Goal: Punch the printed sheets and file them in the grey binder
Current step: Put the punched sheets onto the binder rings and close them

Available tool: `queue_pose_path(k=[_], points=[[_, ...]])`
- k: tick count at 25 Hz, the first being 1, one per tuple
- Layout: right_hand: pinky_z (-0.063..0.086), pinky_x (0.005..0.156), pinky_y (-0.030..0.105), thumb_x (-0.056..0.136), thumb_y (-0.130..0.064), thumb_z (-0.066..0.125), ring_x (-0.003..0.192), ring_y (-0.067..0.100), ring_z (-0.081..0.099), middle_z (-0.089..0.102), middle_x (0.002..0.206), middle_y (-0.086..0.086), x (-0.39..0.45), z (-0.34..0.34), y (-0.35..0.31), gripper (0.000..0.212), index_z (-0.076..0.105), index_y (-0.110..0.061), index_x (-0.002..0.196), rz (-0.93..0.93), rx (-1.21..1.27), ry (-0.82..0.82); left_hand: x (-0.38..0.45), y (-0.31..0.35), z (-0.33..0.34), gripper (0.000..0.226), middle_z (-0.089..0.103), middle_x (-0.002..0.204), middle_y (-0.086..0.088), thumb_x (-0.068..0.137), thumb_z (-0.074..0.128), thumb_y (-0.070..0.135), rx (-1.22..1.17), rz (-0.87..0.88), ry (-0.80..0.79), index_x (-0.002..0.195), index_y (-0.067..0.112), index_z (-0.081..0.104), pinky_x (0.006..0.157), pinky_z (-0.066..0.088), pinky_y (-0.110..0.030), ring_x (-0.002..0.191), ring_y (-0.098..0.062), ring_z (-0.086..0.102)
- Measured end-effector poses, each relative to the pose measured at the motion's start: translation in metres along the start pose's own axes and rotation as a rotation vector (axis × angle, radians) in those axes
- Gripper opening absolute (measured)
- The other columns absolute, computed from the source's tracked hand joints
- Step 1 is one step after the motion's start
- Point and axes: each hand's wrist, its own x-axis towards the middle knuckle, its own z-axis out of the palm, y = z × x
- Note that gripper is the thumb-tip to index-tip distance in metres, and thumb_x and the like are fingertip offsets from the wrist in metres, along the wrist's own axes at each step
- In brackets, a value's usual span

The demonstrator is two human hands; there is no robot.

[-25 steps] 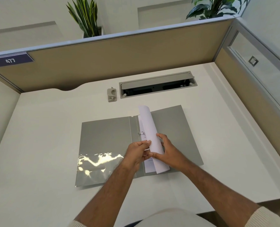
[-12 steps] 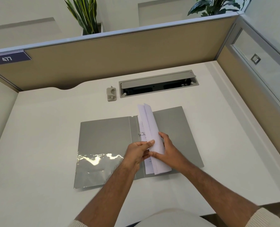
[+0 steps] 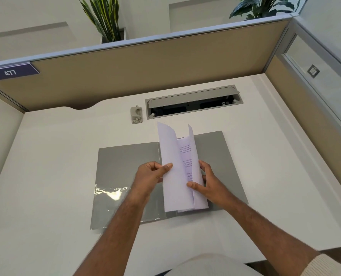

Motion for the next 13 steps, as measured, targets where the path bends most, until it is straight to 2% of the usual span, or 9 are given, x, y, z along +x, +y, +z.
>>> queue_pose_path(k=[2, 5, 9, 13], points=[[0.050, 0.110, 0.042, 0.078, -0.062, 0.078, 0.134, 0.012, 0.054, 0.036, 0.153, -0.018, -0.001, -0.001, -0.002, 0.104, 0.015, -0.036, 0.157, 0.002, -0.009, -0.013, -0.001, 0.004, -0.014, 0.031, 0.075, 0.086, -0.012, 0.088, 0.086, 0.023, 0.053, 0.027, 0.017, 0.071, 0.015, 0.060, 0.085, 0.061, -0.041, 0.085, -0.022, 0.074], [0.050, 0.109, 0.039, 0.086, -0.048, 0.079, 0.130, 0.014, 0.056, 0.037, 0.151, -0.017, -0.002, -0.003, -0.005, 0.096, 0.015, -0.033, 0.157, 0.019, -0.016, -0.015, -0.004, 0.009, -0.034, 0.032, 0.074, 0.082, -0.006, 0.092, 0.081, 0.023, 0.087, 0.062, 0.050, 0.073, 0.014, 0.056, 0.078, 0.059, -0.033, 0.080, -0.017, 0.073], [0.052, 0.107, 0.039, 0.084, -0.050, 0.079, 0.129, 0.014, 0.057, 0.038, 0.150, -0.019, -0.003, -0.004, -0.004, 0.098, 0.015, -0.035, 0.156, 0.021, -0.038, -0.012, 0.000, 0.001, -0.067, 0.038, 0.070, 0.076, -0.004, 0.093, 0.079, 0.023, 0.099, 0.060, 0.124, 0.067, 0.019, 0.053, 0.078, 0.053, -0.039, 0.079, -0.021, 0.068], [0.053, 0.107, 0.040, 0.083, -0.053, 0.080, 0.130, 0.015, 0.056, 0.037, 0.151, -0.018, -0.002, -0.004, -0.002, 0.099, 0.015, -0.037, 0.155, 0.023, -0.045, -0.009, 0.001, -0.016, -0.090, 0.040, 0.058, 0.068, 0.000, 0.092, 0.080, 0.023, 0.124, 0.049, 0.191, 0.066, 0.020, 0.049, 0.063, 0.038, -0.031, 0.067, -0.018, 0.052]])
